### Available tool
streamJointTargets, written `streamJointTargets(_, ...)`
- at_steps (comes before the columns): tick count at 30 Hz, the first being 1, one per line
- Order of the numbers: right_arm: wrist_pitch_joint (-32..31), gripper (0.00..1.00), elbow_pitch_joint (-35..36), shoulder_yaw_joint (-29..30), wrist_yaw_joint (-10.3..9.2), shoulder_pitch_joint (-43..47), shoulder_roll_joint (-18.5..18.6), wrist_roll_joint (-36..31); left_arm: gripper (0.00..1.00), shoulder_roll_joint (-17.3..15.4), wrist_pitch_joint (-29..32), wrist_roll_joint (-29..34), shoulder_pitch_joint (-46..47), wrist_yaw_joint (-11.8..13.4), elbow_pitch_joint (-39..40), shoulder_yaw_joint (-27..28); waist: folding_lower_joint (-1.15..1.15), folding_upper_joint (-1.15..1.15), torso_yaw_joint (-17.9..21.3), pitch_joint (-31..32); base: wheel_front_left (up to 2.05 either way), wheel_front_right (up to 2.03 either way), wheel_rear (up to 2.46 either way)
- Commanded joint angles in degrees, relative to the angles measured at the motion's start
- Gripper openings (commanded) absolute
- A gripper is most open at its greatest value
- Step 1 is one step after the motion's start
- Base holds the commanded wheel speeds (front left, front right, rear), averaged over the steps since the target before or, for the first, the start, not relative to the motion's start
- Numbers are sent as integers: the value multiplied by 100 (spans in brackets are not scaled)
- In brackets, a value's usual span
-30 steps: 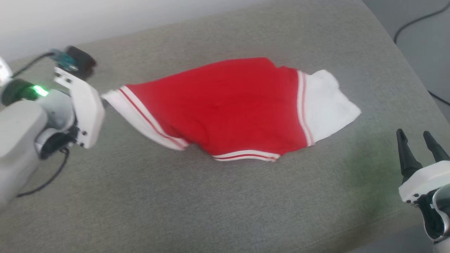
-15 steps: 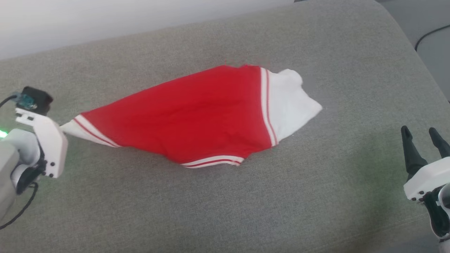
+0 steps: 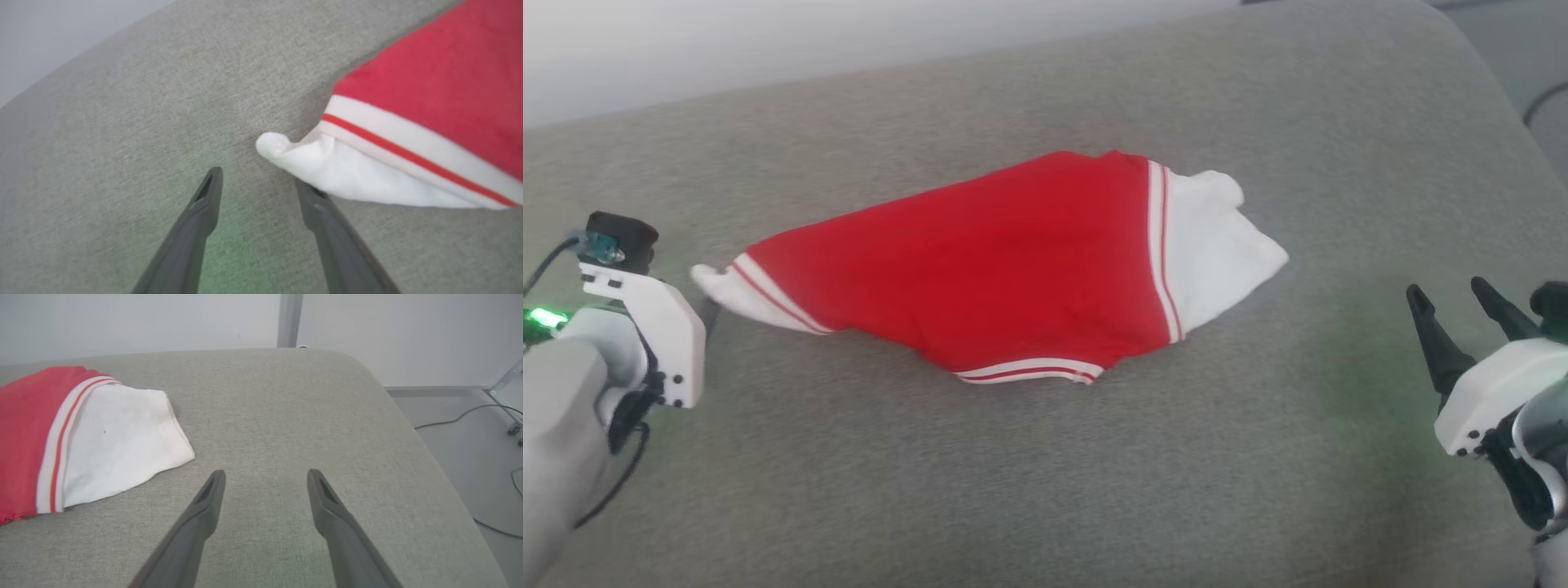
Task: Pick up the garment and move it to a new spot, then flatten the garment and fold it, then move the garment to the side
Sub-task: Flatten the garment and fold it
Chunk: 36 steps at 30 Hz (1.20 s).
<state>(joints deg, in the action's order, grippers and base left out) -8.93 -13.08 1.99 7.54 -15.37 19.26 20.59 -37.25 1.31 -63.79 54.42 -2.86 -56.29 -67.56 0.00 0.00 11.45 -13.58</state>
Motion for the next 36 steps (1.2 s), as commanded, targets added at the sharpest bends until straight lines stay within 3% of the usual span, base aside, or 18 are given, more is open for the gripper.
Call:
streamJointTargets(1, -94, 100, -32, -109, -10, -95, 106, 28, 100, 73, -273, -83, -139, 7, -56, 105, 0, 0, -241, 107, 0, 0, 0)
streamJointTargets(5, -407, 100, -228, -459, -10, -269, 420, 123, 100, 363, -1222, -272, -417, 57, 20, 402, 0, 0, -651, 249, 0, 0, 0)
streamJointTargets(9, -829, 100, -516, -820, -10, -544, 804, 312, 100, 643, -1631, -216, -744, 138, 351, 672, 0, 0, -1083, 332, 0, 0, 0)
streamJointTargets(13, -1382, 100, -811, -1198, -10, -854, 1202, 538, 100, 838, -1650, 498, -1169, 559, 1382, 1633, 0, 0, -1501, 352, 0, 0, 0)
streamJointTargets(14, -1382, 100, -811, -1198, -10, -854, 1202, 538, 100, 838, -1650, 498, -1169, 559, 1382, 1633, 0, 0, -1501, 352, 0, 0, 0)
streamJointTargets(18, -1883, 100, -1118, -1536, -10, -1141, 1503, 861, 100, 1040, -1655, 1599, -2110, 896, 2751, 2879, 0, 0, -1837, 363, 0, 0, 0)
streamJointTargets(21, -2157, 100, -1381, -1679, -10, -1317, 1714, 1103, 100, 1335, -1654, 2374, -2992, 990, 3600, 3636, 0, 0, -2040, 349, 0, 0, 0)
streamJointTargets(29, -2788, 100, -2166, -1851, -10, -1669, 1944, 1649, 100, 2175, -1656, 3908, -4451, 745, 5044, 5064, 0, 0, -2427, 232, 0, 0, 0)
streamJointTargets(36, -3124, 100, -2795, -1981, -11, -1873, 1863, 1783, 100, 2854, -1657, 4525, -4861, 267, 5329, 5765, 0, 0, -2560, 23, 0, 0, 0)
